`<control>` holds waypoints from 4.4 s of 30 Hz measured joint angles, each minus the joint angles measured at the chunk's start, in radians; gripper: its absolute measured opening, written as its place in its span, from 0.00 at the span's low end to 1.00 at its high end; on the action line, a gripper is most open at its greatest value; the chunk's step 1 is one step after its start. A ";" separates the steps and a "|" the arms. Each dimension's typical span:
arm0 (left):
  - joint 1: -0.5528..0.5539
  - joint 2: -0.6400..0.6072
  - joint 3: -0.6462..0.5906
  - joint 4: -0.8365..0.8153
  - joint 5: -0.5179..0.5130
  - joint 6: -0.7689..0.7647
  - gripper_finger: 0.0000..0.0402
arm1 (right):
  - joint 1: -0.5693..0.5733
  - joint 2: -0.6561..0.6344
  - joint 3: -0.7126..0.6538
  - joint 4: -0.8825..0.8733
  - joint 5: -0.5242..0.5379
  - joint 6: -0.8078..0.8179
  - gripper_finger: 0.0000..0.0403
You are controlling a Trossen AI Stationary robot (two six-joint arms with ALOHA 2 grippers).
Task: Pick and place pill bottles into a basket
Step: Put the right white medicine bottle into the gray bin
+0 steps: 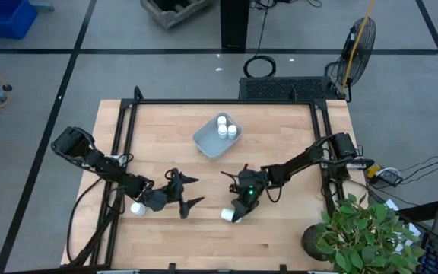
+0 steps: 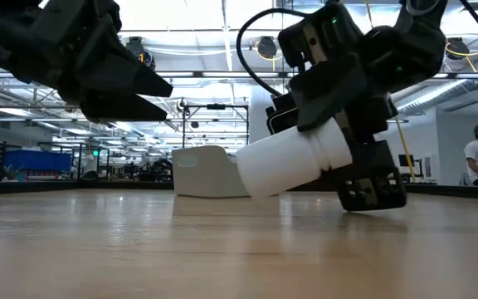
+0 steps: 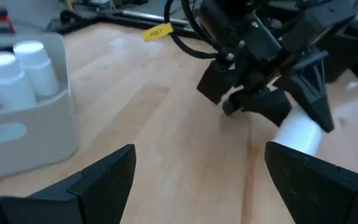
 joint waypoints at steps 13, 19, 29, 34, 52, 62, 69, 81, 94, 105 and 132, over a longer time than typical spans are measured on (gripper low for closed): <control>-0.011 0.000 0.000 -0.039 0.401 0.267 0.90 | -0.080 0.000 0.004 0.130 -0.021 -0.026 0.37; 0.008 0.000 0.000 -0.003 0.422 0.304 0.90 | -0.080 -0.001 0.077 0.116 -0.006 -0.032 0.37; 0.027 0.000 0.000 0.043 0.354 0.268 0.90 | -0.052 -0.001 0.214 -0.094 0.008 -0.115 0.37; 0.073 -0.001 0.001 0.052 0.405 0.251 0.90 | -0.053 -0.001 0.235 -0.105 0.008 -0.130 0.37; 0.135 0.000 0.001 0.130 0.584 0.238 0.71 | -0.073 -0.001 0.236 -0.093 0.001 -0.129 0.37; 0.137 0.000 0.004 0.137 0.565 0.237 0.58 | -0.085 -0.001 0.237 -0.064 -0.001 -0.128 0.37; 0.149 0.000 0.005 0.138 0.600 0.235 0.50 | -0.088 -0.001 0.237 -0.057 0.000 -0.128 0.37; 0.159 -0.001 0.005 0.131 0.635 0.236 0.46 | -0.090 -0.001 0.235 -0.056 0.020 -0.283 0.44; 0.159 -0.001 0.006 0.129 0.714 0.228 0.46 | -0.077 -0.001 0.235 -0.045 0.027 -0.557 0.52; 0.159 -0.016 0.008 0.138 0.805 0.210 0.46 | -0.053 0.000 0.238 -0.007 0.002 -0.741 0.56; 0.157 -0.291 0.000 -0.145 0.733 0.259 0.45 | 0.003 -0.003 0.237 -0.057 0.323 -1.158 0.55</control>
